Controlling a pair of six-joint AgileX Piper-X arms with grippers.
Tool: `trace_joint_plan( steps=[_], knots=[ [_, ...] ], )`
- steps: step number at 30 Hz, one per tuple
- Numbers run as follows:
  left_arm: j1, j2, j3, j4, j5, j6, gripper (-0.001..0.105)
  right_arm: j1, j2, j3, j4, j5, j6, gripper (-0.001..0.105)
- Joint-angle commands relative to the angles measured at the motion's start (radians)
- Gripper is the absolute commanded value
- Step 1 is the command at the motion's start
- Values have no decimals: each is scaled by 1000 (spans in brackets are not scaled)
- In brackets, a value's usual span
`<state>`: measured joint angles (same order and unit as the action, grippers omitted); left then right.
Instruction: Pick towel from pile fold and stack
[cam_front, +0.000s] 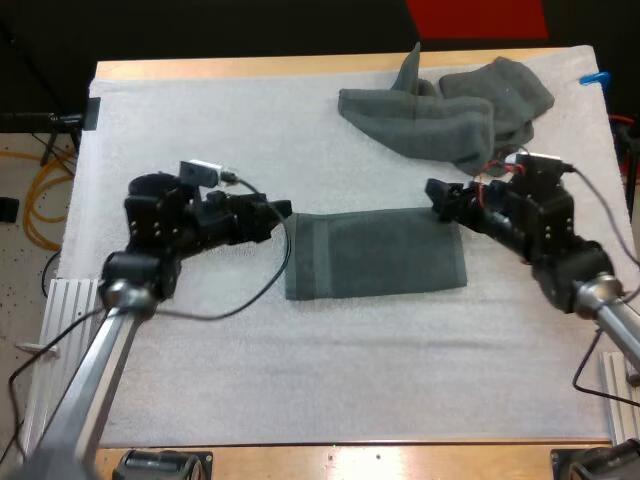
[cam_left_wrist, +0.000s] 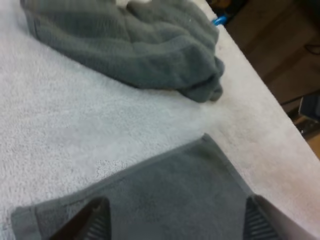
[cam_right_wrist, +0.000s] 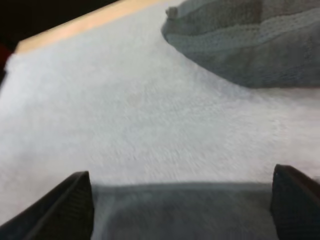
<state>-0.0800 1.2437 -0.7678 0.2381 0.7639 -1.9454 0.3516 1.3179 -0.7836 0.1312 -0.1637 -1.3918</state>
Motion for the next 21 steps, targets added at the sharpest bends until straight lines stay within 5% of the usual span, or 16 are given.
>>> trace_joint_plan(
  steps=[1,11,16,21],
  knots=[
    [2,-54,-6,78,-17,30,59,0,-40,-29,121,25,-49,71],
    [2,-306,-6,437,-72,89,63,0,-193,-71,568,38,-48,71],
    [2,-311,-6,445,-159,88,63,-13,-114,-68,563,42,-95,71],
    [2,-311,-6,445,-166,89,63,-104,47,-75,490,-94,-93,71]
  ],
)
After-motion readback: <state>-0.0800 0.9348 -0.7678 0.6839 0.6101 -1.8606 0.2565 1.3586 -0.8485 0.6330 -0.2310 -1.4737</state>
